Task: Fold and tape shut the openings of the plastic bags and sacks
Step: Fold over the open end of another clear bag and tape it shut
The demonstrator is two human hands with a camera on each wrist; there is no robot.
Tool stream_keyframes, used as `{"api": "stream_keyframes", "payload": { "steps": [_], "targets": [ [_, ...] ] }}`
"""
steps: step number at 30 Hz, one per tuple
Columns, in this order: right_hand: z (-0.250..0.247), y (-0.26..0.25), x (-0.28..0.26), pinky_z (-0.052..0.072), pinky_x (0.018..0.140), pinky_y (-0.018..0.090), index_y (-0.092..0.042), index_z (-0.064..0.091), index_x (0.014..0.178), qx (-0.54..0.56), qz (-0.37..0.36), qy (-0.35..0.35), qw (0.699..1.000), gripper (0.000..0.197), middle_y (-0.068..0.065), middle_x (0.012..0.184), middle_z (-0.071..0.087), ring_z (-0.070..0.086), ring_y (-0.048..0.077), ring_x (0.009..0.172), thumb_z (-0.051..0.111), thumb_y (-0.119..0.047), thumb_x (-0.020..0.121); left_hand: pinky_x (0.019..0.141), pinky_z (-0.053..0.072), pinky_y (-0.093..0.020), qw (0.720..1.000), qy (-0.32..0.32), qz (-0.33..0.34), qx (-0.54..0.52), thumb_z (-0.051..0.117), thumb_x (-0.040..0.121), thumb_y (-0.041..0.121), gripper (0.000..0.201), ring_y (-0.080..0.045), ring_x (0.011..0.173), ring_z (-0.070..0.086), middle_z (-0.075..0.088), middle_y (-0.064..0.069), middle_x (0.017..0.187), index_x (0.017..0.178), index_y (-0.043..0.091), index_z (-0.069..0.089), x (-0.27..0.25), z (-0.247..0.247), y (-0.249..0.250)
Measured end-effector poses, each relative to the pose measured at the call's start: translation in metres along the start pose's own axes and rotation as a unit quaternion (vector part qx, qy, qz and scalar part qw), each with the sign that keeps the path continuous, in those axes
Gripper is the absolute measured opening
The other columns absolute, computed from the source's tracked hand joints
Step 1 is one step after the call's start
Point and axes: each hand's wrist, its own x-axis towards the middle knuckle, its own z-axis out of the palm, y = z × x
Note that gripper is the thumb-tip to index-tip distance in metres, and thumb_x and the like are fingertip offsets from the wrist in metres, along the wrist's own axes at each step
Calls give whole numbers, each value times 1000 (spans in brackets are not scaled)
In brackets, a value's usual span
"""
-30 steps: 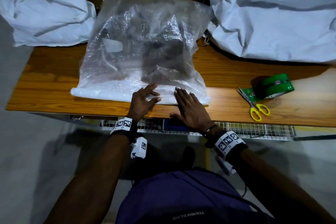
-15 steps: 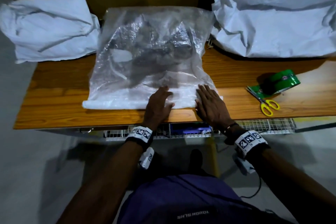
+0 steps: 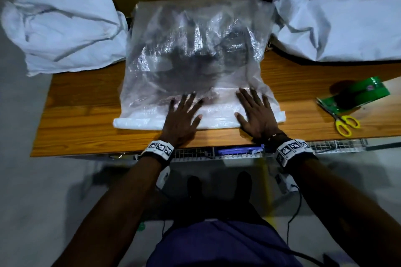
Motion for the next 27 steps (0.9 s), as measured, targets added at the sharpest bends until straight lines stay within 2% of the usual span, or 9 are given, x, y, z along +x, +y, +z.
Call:
{"api": "stream_keyframes", "payload": {
  "steps": [6,10,12,15,17,19,22,25,27],
  "targets": [
    [-1,-1,-2,5,129,54,-27,17,168,10,-14,19,1000,71,-4,175,14,3,19,163,31,-57,105,126,3,-65,997,-2,-64,35,17,111,51,58,-25,162,-7,-3,7,175,166,40,3,-53,-28,-105],
    [-4,-7,-4,9,129,55,-23,21,167,9,-12,21,1000,69,-1,174,16,8,22,162,30,-54,106,128,3,-61,998,-13,-54,8,14,112,53,57,-25,161,-8,-8,8,175,166,40,2,-60,-30,-118],
    [-2,-16,-5,18,127,56,-17,26,166,26,-23,45,998,65,5,173,23,18,26,160,35,-40,106,128,4,-59,999,-5,-42,2,16,112,53,58,-24,162,-6,-6,8,175,167,39,6,-60,-29,-119],
    [0,-45,-7,37,117,52,-5,50,152,62,-87,104,989,67,18,158,48,44,35,145,59,-5,85,128,1,-55,999,12,-45,16,24,113,46,58,-24,162,-1,0,3,175,167,31,11,-62,-24,-120],
    [1,-70,-9,47,99,47,-3,62,135,80,-106,132,982,54,18,137,62,56,38,123,67,6,83,126,18,-54,999,31,-14,43,43,108,26,56,-29,158,22,24,-7,172,163,21,31,-57,-26,-113],
    [2,-88,-11,44,83,44,-5,65,123,62,-146,128,979,32,15,122,64,58,38,104,67,1,92,105,41,-49,997,55,46,39,61,87,1,58,-37,131,53,54,-14,147,143,14,54,-50,-28,-103],
    [8,-92,-14,43,79,42,-9,67,117,43,-178,100,978,16,12,119,65,59,33,100,63,-18,105,72,50,-42,995,73,73,8,67,74,-11,57,-38,91,61,61,-16,119,127,10,63,-53,-26,-96],
    [12,-86,-19,44,86,39,-12,68,125,59,-159,81,982,34,10,131,62,57,27,111,68,-37,102,68,51,-43,995,85,53,6,64,84,-9,49,-37,85,62,60,-16,120,130,8,60,-61,-24,-98],
    [14,-85,-22,45,90,40,-13,67,128,52,-149,78,984,38,10,136,60,55,26,117,66,-41,102,69,52,-44,993,98,66,15,65,91,0,39,-38,87,63,63,-17,118,129,7,61,-64,-24,-97]
  ]
}}
